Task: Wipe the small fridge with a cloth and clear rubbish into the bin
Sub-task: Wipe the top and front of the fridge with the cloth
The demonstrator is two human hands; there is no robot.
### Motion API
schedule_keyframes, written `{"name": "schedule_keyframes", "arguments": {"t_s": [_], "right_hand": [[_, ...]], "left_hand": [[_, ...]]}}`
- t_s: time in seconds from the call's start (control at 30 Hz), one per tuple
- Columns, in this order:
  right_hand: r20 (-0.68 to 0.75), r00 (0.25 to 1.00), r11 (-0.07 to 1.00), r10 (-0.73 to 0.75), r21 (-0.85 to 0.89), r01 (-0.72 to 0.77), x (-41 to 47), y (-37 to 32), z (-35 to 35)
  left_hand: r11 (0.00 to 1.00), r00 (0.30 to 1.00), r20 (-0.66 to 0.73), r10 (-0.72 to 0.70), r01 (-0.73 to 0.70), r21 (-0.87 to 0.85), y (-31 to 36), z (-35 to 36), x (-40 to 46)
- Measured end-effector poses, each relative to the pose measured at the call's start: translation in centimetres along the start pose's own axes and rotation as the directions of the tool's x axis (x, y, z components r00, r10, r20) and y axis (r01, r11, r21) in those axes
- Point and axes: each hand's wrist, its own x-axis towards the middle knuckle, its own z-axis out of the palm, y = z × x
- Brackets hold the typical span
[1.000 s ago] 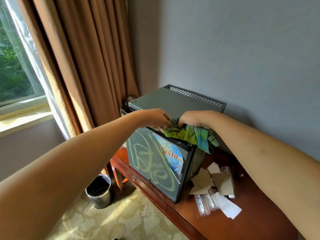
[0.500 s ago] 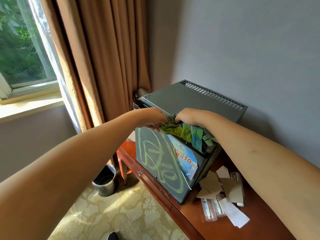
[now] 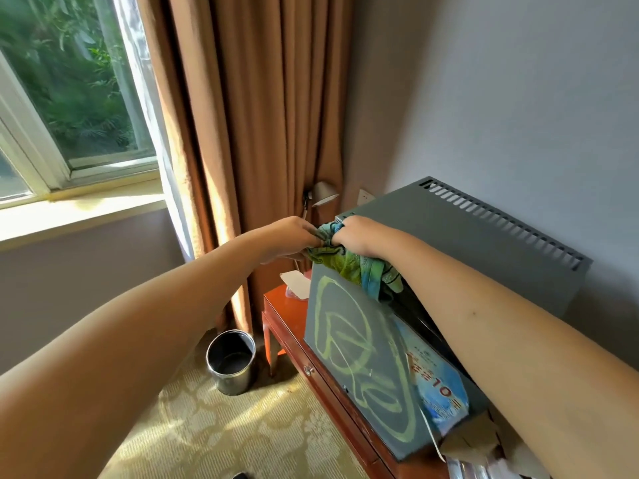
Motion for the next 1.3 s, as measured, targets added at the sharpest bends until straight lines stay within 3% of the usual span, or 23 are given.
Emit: {"name": "schedule_keyframes", "arguments": {"t_s": [0.2, 0.53, 0.7, 0.9, 1.03, 1.2, 1.3], "right_hand": [[0.048, 0.997, 0.998, 0.055, 0.018, -0.056, 3.1, -1.8, -1.3], [-0.014, 1.0, 0.994, -0.027, -0.105, 0.026, 1.2, -0.5, 0.2], [-0.001, 0.983, 0.907, -0.185, -0.386, 0.17, -2.6, -0.6, 3.3], [-0.035, 0.918, 0.786, -0.394, -0.531, 0.317, -7.3, 0.7, 7.9], [-0.095, 0.817, 0.644, -0.569, -0.669, 0.371, -10.0, 1.8, 10.4], [-0.068, 0.716, 0.521, -0.695, -0.734, 0.436, -12.3, 4.0, 12.8], [-0.08, 0.71, 0.529, -0.7, -0.726, 0.44, -13.3, 5.0, 13.8]], "left_hand": [[0.993, 0.997, 0.071, -0.033, 0.041, -0.108, -1.0, -2.4, 2.2], [0.975, 0.996, 0.068, -0.049, 0.063, -0.214, -2.1, -0.9, -0.3], [0.995, 1.0, -0.03, -0.005, 0.002, -0.102, -5.1, 2.2, -4.4], [0.988, 0.978, -0.202, -0.048, 0.017, -0.151, -8.2, 8.4, -10.6], [0.882, 0.983, -0.101, -0.151, 0.087, -0.464, -9.0, 11.7, -13.0], [0.822, 0.971, 0.029, -0.235, 0.215, -0.527, -9.0, 14.2, -15.5], [0.56, 0.97, 0.124, -0.207, 0.221, -0.798, -9.2, 15.7, -16.3]]}}
